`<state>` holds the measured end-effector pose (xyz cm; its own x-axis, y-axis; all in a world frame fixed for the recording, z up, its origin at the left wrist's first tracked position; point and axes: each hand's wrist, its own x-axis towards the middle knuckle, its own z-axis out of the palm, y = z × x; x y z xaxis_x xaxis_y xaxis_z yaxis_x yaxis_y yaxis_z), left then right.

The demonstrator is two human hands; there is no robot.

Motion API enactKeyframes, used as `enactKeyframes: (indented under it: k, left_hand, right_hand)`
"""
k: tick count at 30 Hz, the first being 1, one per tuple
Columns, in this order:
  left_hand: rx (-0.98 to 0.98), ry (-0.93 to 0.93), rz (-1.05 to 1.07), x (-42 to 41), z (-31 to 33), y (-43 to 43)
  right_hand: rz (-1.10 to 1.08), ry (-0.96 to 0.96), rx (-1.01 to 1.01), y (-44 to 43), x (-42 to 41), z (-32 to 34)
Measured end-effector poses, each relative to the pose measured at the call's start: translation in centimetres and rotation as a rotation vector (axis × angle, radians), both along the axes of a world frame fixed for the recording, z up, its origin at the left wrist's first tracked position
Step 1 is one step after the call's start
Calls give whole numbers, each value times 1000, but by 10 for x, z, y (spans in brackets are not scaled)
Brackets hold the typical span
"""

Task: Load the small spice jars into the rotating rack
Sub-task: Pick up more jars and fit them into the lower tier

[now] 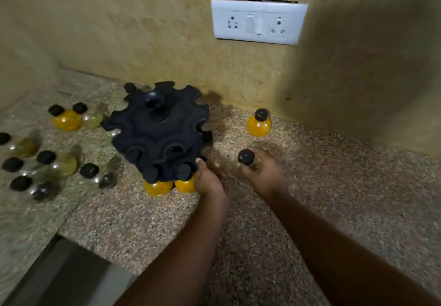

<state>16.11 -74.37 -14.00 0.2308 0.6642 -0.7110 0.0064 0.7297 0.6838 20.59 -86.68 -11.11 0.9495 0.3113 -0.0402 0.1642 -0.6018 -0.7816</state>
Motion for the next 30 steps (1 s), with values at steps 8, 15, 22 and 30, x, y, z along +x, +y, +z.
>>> enactKeyframes:
  k: [8,15,22,30]
  left_hand:
    - [-8,-83,-3,-64,10,33]
    - [-109,-181,-299,-105,12,71]
    - [-82,-119,-485,-116,25,91]
    - [-47,-68,-470,-111,22,89]
  right_hand:
    - [338,-53,-83,61,-46,6]
    - [308,-92,-112,92,-68,0]
    - [302,-114,-133,106,-64,4]
    - [311,-110,-135,103,-63,6]
